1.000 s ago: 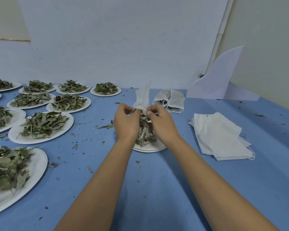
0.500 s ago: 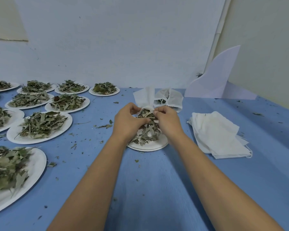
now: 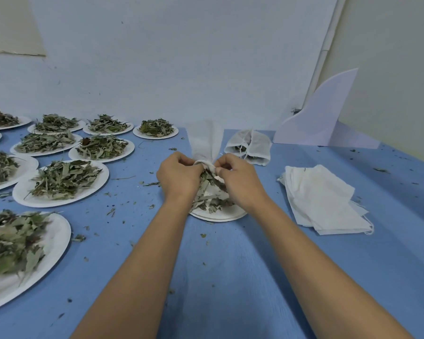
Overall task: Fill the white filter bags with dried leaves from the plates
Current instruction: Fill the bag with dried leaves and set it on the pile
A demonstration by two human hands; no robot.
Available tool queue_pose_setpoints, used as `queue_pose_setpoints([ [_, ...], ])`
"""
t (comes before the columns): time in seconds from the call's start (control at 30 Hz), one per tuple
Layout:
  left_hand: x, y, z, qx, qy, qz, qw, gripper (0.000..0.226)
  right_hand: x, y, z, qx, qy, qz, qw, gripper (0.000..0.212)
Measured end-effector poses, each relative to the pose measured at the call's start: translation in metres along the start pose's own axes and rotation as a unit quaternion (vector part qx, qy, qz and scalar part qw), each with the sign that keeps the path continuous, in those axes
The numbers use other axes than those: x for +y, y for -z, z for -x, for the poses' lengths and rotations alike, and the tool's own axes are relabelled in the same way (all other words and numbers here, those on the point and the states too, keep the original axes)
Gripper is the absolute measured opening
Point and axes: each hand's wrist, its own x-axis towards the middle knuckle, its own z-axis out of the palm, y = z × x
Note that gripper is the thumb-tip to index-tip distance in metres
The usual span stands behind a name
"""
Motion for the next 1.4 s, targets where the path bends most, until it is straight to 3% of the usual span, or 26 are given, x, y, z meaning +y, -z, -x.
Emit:
queue_pose_setpoints([
  [0.13, -0.002, -0.001, -0.001, 0.008, 0.081, 0.042, 0.996, 0.026, 0.002, -0.001, 0.003, -0.056, -0.013, -0.006, 0.998, 0.025],
  [0.27, 0.000, -0.003, 0.004, 0.021, 0.138, 0.116, 0.983, 0.024, 0.003, -0.001, 0.001, -0.050, -0.023, -0.043, 0.998, 0.022],
  [0.4, 0.010, -0.001, 0.004, -0.084, 0.216, 0.266, 0.936, 0.015, 0.007, -0.001, -0.003, 0.003, -0.057, -0.094, 0.994, 0.020],
  [0.47, 0.014, 0.003, 0.002, -0.141, 0.226, 0.276, 0.923, 0.009, 0.008, 0.004, -0.005, 0.025, -0.075, -0.111, 0.991, 0.020],
  [0.6, 0.011, 0.005, -0.002, -0.233, 0.167, 0.224, 0.932, 0.017, 0.010, 0.011, -0.008, 0.040, -0.108, -0.135, 0.984, 0.019],
  [0.83, 0.005, 0.010, -0.002, -0.263, 0.099, 0.094, 0.955, 0.041, 0.012, 0.013, -0.011, 0.050, -0.157, -0.152, 0.975, 0.016],
  [0.97, 0.004, 0.006, 0.003, -0.220, -0.019, -0.052, 0.974, 0.047, 0.011, 0.013, -0.012, 0.052, -0.169, -0.205, 0.963, 0.022],
  [1.23, 0.000, 0.005, 0.003, -0.114, -0.077, -0.050, 0.989, 0.031, 0.002, 0.014, -0.005, 0.001, -0.145, -0.281, 0.949, 0.021],
  [1.4, -0.002, 0.004, 0.003, -0.077, -0.076, -0.043, 0.993, 0.031, 0.000, 0.015, -0.004, 0.030, -0.061, -0.036, 0.997, 0.021],
])
